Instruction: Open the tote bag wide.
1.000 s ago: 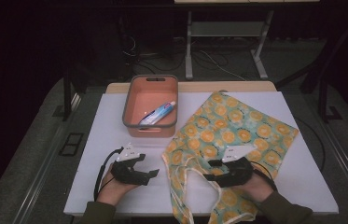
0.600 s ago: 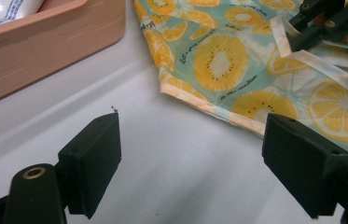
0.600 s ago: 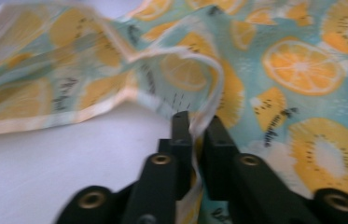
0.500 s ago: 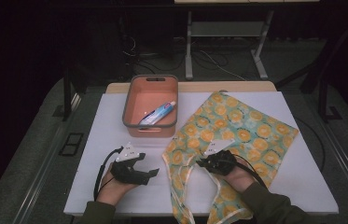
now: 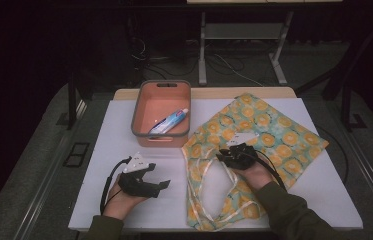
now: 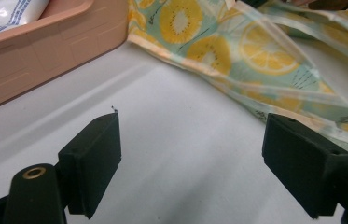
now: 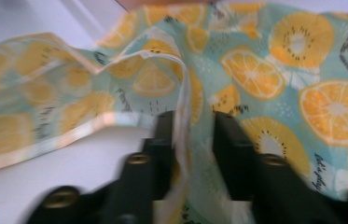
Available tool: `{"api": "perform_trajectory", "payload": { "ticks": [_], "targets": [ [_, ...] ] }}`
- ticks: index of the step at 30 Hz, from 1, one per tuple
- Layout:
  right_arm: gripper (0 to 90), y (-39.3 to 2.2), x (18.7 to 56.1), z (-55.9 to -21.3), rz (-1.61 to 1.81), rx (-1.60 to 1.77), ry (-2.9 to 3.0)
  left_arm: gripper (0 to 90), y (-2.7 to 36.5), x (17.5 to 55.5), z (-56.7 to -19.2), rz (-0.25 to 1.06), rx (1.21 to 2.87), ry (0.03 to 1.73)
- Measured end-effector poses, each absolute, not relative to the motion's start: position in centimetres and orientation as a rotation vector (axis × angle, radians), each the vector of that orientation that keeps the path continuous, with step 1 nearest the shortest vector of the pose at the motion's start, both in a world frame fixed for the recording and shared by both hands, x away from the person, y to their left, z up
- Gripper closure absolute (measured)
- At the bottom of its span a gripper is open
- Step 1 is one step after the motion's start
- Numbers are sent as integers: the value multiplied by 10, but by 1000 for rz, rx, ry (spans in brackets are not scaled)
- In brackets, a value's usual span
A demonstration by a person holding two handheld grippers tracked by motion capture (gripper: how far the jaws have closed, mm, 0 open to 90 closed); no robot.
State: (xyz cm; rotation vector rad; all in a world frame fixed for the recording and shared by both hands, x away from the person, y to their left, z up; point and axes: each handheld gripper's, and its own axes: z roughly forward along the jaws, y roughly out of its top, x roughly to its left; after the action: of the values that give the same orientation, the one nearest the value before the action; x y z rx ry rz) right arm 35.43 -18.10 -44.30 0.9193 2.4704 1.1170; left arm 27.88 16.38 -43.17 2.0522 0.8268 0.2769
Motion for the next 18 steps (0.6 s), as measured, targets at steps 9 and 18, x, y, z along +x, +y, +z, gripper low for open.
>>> {"api": "perform_trajectory", "payload": {
  "ticks": [9, 18],
  "targets": [
    [398, -191, 311, -402, 1305, 795, 2546, 167, 166, 280, -434, 274, 2054, 833],
    [388, -184, 257, -410, 1330, 635, 2728, 163, 164, 280, -435, 275, 2061, 830]
  ]
}}
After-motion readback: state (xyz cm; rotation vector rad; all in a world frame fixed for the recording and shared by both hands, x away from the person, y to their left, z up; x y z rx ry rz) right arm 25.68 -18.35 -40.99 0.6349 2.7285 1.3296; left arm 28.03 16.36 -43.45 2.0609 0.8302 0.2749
